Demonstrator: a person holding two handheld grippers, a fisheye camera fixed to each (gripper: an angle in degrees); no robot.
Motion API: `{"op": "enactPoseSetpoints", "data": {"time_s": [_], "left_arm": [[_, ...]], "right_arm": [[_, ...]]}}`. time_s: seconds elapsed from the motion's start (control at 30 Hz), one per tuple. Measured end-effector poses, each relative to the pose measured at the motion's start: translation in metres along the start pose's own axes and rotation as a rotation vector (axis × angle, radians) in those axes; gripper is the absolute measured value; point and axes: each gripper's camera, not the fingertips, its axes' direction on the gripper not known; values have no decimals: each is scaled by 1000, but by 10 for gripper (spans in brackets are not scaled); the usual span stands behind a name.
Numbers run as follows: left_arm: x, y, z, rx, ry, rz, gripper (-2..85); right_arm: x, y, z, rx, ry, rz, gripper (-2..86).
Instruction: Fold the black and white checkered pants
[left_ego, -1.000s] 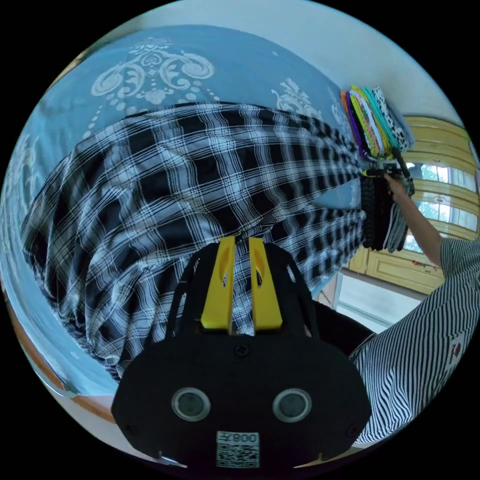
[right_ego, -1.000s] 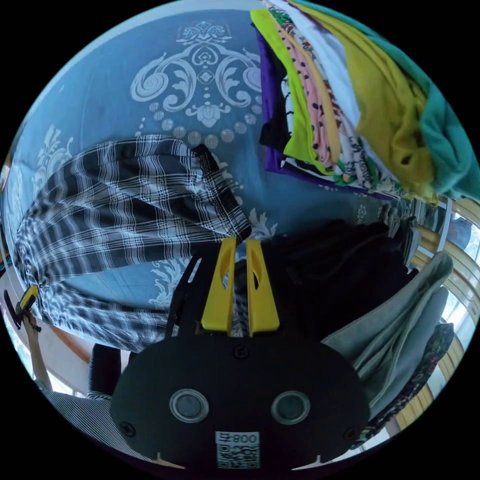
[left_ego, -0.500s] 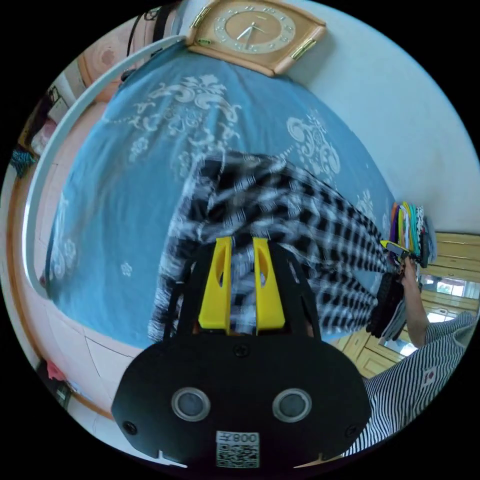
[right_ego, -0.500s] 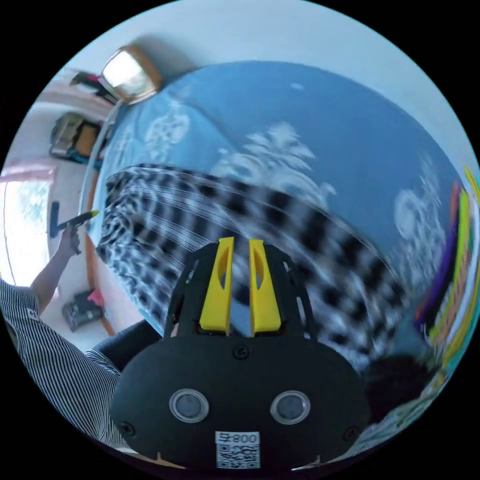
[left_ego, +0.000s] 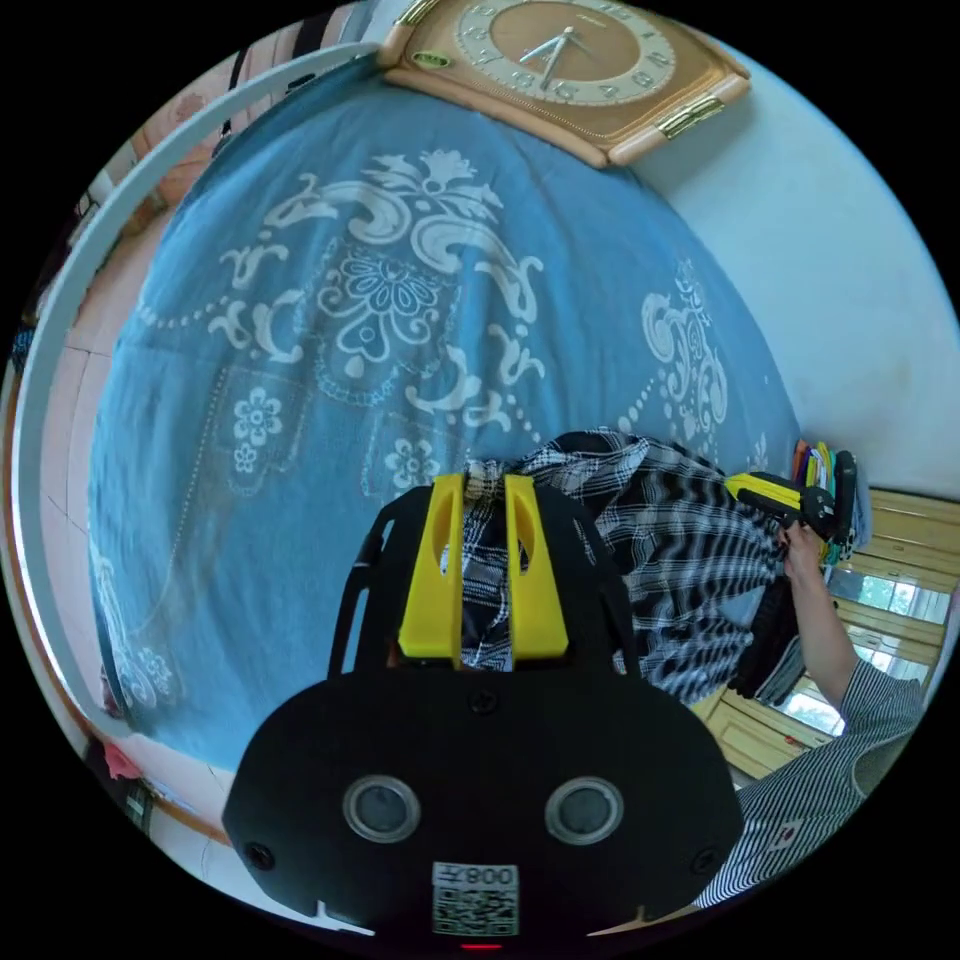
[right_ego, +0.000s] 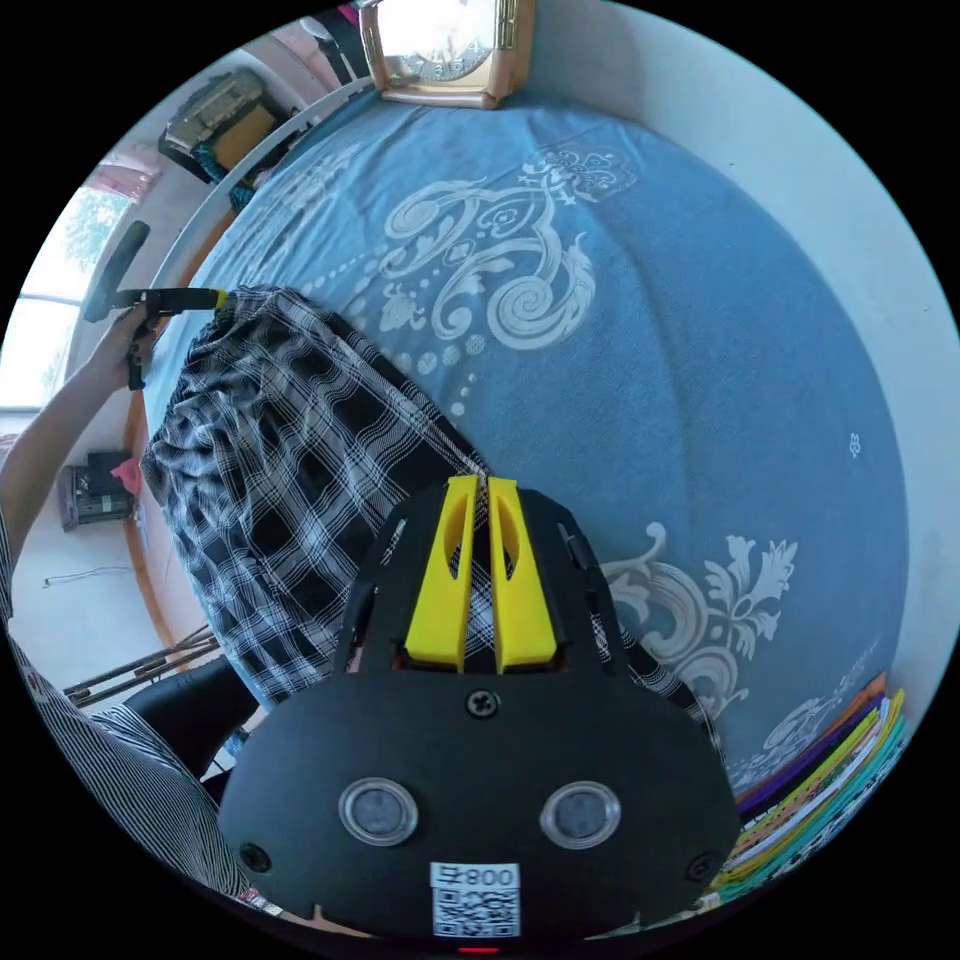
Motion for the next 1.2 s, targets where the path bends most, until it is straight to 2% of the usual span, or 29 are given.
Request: {"op": "enactPoseSetpoints", "data": {"time_s": [0.1,0.23,0.33,0.5,0.6,0.7,0.8,1.0,1.1,1.2], "left_arm": [[-7,19,-28,79,1,21,43],[-22,39,-73,220,21,14,36],[-38,38,-85,262,51,-39,38],[-53,36,-70,194,-10,-105,53],[-59,53,-76,221,10,-91,63],[-70,82,-84,220,55,-78,71],[-81,123,-84,164,46,-110,73],[-110,191,-75,99,122,-251,62],[-117,201,-59,6,38,-261,35],[-117,202,-54,-10,-7,-216,22]], "right_arm": [[-17,-2,-17,-11,-26,-13,13],[-40,2,-62,101,13,-12,7],[-50,-4,-79,128,9,24,5],[-64,-20,-78,55,17,103,3],[-73,-15,-92,109,77,181,2],[-89,-5,-109,165,5,194,1],[-134,6,-119,203,-123,71,1],[-227,16,-99,74,-144,-114,-2],[-250,15,-82,-5,-40,-118,-2],[-268,15,-87,27,-25,-150,-1]]}}
